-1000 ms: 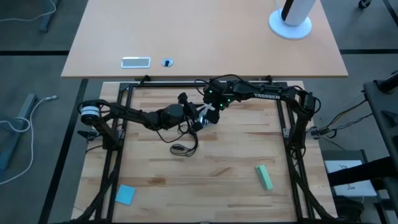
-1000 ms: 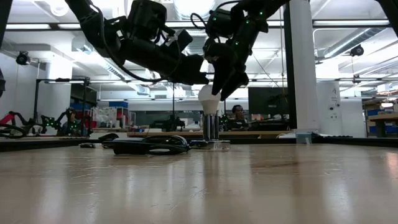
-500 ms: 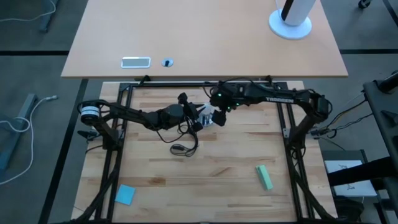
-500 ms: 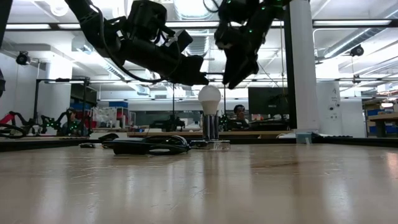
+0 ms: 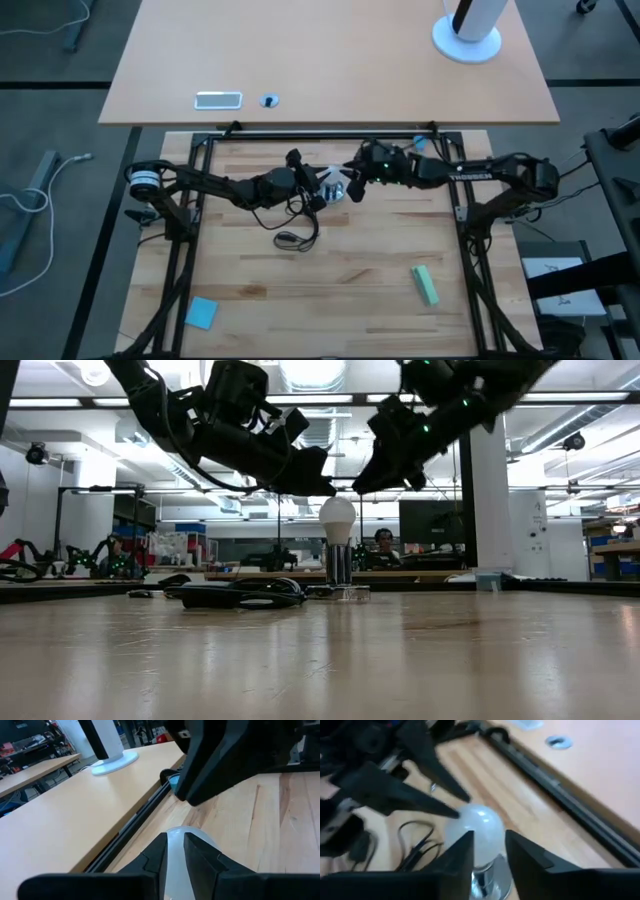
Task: Screw lightbulb
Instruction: Insert the lightbulb into the lamp
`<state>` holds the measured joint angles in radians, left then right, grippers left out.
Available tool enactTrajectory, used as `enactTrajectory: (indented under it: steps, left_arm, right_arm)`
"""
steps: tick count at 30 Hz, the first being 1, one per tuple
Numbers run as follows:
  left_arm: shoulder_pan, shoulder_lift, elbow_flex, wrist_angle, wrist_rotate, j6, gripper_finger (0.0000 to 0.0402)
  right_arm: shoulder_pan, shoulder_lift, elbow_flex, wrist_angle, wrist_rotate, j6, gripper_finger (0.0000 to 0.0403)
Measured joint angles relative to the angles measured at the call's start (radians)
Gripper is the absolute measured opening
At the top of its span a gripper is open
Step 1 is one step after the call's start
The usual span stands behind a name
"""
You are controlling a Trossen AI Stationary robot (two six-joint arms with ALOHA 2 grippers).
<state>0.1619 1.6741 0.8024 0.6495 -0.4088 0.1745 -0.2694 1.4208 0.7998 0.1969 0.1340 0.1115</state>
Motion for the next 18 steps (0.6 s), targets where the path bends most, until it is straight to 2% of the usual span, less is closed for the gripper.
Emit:
enactTrajectory:
  steps: [4,7,18]
  left_arm:
    - [0.0,0.0,0.0,-0.003,0.0,0.0,0.0053]
    - [0.0,-0.001,0.0,-0.005,0.0,0.0,0.0053]
    - [0.0,-0.001,0.0,-0.001,0.0,-0.027,0.0073]
  right_arm:
    - [0.016,0.006,-0.115,0.287,-0.001,0.0,0.002]
    - [0.027,0.017,-0.156,0.417,-0.001,0.003,0.0004]
    - [0.029,0.095,-0.15,0.42,0.008,0.049,0.0001]
